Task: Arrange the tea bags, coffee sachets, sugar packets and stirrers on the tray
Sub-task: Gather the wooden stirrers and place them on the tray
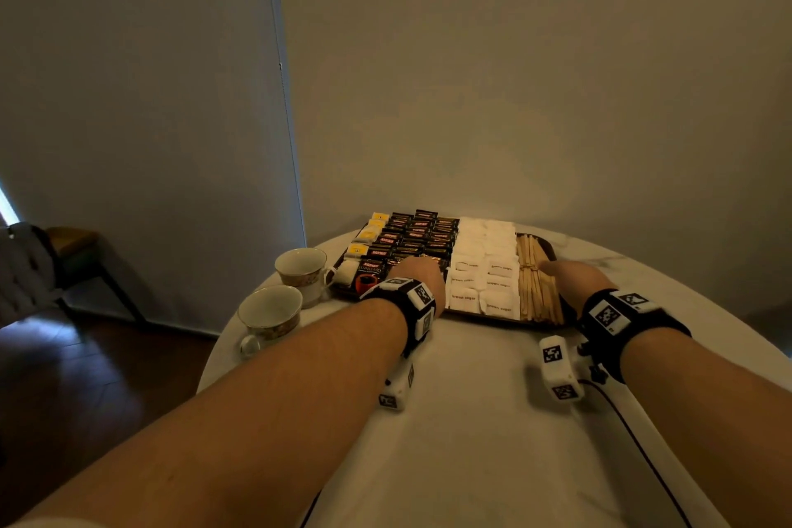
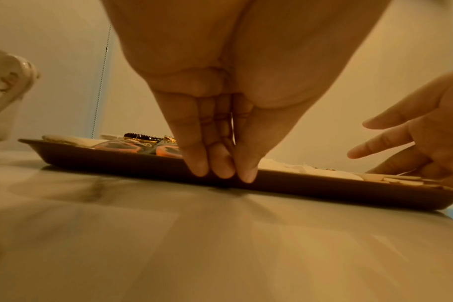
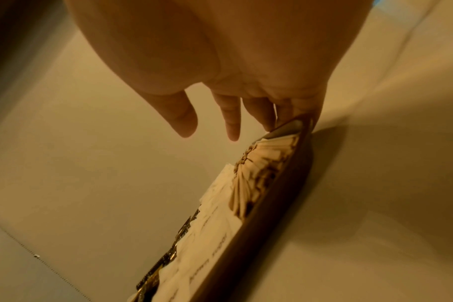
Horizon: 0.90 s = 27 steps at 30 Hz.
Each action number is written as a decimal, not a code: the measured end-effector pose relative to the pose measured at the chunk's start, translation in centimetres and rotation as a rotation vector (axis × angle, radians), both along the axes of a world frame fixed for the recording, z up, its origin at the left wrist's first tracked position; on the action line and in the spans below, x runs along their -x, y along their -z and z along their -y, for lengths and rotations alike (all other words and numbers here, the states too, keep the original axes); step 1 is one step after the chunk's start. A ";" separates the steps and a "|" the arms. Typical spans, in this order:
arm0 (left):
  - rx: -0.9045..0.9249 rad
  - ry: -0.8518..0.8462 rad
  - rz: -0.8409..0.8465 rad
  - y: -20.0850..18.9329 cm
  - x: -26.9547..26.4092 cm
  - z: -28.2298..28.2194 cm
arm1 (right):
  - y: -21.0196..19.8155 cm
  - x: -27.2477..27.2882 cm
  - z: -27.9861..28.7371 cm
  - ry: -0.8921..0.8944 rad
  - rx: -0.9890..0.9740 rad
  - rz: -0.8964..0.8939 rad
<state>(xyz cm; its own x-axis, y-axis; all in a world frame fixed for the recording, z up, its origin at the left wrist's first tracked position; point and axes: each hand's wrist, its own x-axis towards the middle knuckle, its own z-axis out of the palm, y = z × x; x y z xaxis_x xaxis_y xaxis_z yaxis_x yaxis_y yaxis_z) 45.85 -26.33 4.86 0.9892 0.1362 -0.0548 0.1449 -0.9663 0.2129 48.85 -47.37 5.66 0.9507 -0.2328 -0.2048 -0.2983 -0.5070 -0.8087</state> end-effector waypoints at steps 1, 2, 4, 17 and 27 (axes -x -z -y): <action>-0.003 -0.002 -0.001 0.0 -0.1 0.0 | 0.1 -0.1 0.0 -0.001 -0.011 -0.001; -0.009 -0.004 0.000 0.0 -0.2 -0.1 | 0.1 -0.3 0.1 0.003 -0.032 -0.005; -0.014 -0.012 -0.007 0.1 -0.4 -0.1 | 0.2 -0.2 0.3 0.021 -0.106 -0.011; 0.474 0.040 0.321 -5.3 7.5 -7.0 | -1.5 3.9 -7.7 -0.247 -0.112 0.319; 0.580 -0.173 0.362 -3.8 17.5 -18.5 | -1.8 8.0 -22.2 -0.611 0.007 0.198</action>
<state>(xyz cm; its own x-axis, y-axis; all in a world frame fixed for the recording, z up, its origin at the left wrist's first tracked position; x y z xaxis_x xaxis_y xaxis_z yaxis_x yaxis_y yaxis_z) 28.36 -7.84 8.64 0.9259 0.3412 0.1621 0.1090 -0.6522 0.7502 40.86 -25.13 7.41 0.9320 0.3624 -0.0126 0.2005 -0.5439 -0.8148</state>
